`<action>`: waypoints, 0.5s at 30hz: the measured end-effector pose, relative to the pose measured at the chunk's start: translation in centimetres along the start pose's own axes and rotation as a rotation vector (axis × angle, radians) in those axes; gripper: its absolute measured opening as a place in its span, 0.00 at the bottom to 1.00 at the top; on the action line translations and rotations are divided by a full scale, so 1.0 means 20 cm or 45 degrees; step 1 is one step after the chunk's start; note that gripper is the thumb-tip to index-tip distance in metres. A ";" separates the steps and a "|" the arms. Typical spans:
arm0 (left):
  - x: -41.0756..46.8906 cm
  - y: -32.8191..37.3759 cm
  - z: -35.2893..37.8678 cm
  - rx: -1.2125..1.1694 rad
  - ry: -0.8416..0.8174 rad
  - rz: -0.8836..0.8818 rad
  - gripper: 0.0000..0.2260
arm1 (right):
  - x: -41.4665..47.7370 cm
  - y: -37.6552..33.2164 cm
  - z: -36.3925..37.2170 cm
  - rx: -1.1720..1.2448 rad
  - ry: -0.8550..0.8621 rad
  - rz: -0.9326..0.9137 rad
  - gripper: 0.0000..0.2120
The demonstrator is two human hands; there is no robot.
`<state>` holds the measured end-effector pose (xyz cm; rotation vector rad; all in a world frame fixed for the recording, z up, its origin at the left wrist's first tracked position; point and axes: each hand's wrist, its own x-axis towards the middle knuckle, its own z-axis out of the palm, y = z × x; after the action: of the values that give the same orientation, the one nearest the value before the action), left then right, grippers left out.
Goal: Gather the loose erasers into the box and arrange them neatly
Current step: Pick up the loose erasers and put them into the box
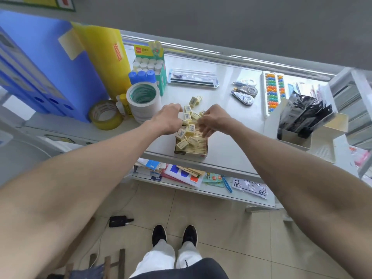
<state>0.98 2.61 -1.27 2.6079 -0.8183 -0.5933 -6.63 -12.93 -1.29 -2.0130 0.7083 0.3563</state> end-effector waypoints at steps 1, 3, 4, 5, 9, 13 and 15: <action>0.02 0.01 -0.01 -0.003 -0.002 -0.002 0.23 | 0.03 0.00 -0.01 -0.065 0.103 -0.022 0.09; 0.06 0.03 -0.01 0.007 -0.013 -0.002 0.23 | 0.09 0.02 -0.03 -0.198 0.320 -0.055 0.11; 0.08 0.03 -0.02 0.008 -0.020 -0.004 0.23 | 0.11 0.02 -0.03 -0.230 0.391 -0.056 0.11; 0.10 0.04 -0.02 0.009 -0.027 -0.007 0.23 | 0.13 0.03 -0.04 -0.249 0.420 -0.049 0.12; 0.15 0.06 -0.03 0.028 -0.055 -0.015 0.23 | 0.18 0.06 -0.01 -0.303 0.333 -0.027 0.15; 0.18 0.06 -0.03 0.044 -0.082 -0.039 0.23 | 0.21 0.07 0.00 -0.268 0.332 -0.010 0.11; 0.18 0.06 -0.02 0.048 -0.084 -0.044 0.23 | 0.21 0.07 -0.02 -0.278 0.349 -0.015 0.09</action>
<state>3.39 -0.34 -1.44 2.6541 -0.8138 -0.6832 -4.16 -15.15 -4.18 -2.2995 0.8556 0.1559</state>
